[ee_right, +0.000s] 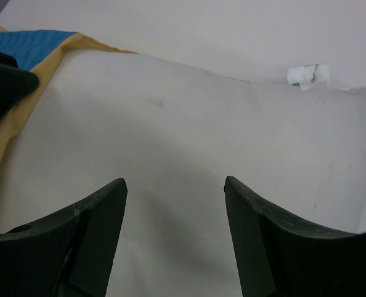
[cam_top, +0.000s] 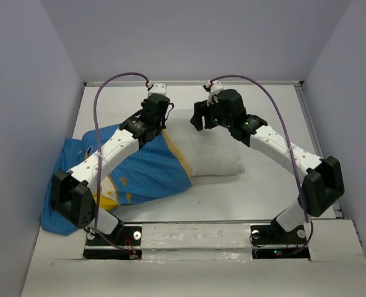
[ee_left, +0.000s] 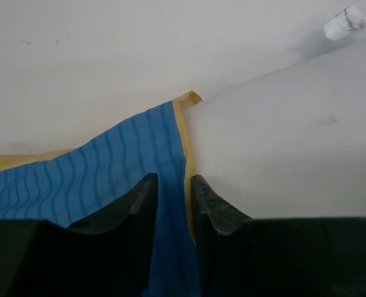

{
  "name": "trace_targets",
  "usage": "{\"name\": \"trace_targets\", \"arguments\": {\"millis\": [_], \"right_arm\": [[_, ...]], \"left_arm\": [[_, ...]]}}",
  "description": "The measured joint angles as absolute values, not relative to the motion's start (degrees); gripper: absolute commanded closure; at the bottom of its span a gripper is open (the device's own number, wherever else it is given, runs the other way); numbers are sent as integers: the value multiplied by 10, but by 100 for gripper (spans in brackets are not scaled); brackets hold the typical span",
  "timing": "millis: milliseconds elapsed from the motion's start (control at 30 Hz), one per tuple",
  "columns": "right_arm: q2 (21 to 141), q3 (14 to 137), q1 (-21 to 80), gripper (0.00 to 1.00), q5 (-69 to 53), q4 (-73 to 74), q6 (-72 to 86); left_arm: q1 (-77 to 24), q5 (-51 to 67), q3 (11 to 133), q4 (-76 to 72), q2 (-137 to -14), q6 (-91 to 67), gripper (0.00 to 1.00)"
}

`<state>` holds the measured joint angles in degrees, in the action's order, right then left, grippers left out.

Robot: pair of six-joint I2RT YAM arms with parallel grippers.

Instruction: Put the pillow into the pillowcase

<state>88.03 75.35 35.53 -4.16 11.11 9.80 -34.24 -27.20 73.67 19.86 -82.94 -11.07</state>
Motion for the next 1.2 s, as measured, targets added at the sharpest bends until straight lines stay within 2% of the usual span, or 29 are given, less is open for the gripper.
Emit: {"name": "trace_targets", "arguments": {"millis": [67,100,133,200,233,267,433,633,667,700,800,900,933,1000,1133,1200], "right_arm": [[911,771,351,31,-51,112,82],[932,781,351,37,-56,118,71],[944,789,352,53,-62,123,62],[978,802,352,70,-74,130,48],[988,803,352,94,-83,131,43],[994,803,352,100,-92,133,43],[978,771,349,100,-119,105,72],[829,617,394,100,-83,69,150],[808,605,413,100,-81,68,156],[797,599,423,90,-79,68,160],[759,589,452,88,-70,72,164],[735,595,426,54,-60,84,149],[733,603,415,37,-60,90,138],[737,629,383,27,-69,95,116],[780,682,331,18,-117,89,38],[809,691,317,17,-145,88,5]], "left_arm": [[-335,-271,737,192,-843,-106,93],[-332,-267,737,190,-850,-105,100],[-331,-265,737,189,-854,-103,100],[-328,-259,737,185,-863,-99,100],[-327,-253,737,181,-864,-98,100],[-327,-246,737,178,-864,-98,100],[-327,-195,737,143,-860,-95,100],[-339,-147,740,110,-846,-95,100],[-348,-138,741,102,-843,-95,100],[-356,-132,741,95,-840,-94,100],[-378,-110,741,80,-830,-95,100],[-390,-85,741,63,-814,-96,100],[-391,-79,741,59,-810,-96,100],[-392,-69,740,53,-799,-98,100],[-391,-56,739,53,-788,-102,100],[-391,-51,739,53,-788,-102,100]]}}
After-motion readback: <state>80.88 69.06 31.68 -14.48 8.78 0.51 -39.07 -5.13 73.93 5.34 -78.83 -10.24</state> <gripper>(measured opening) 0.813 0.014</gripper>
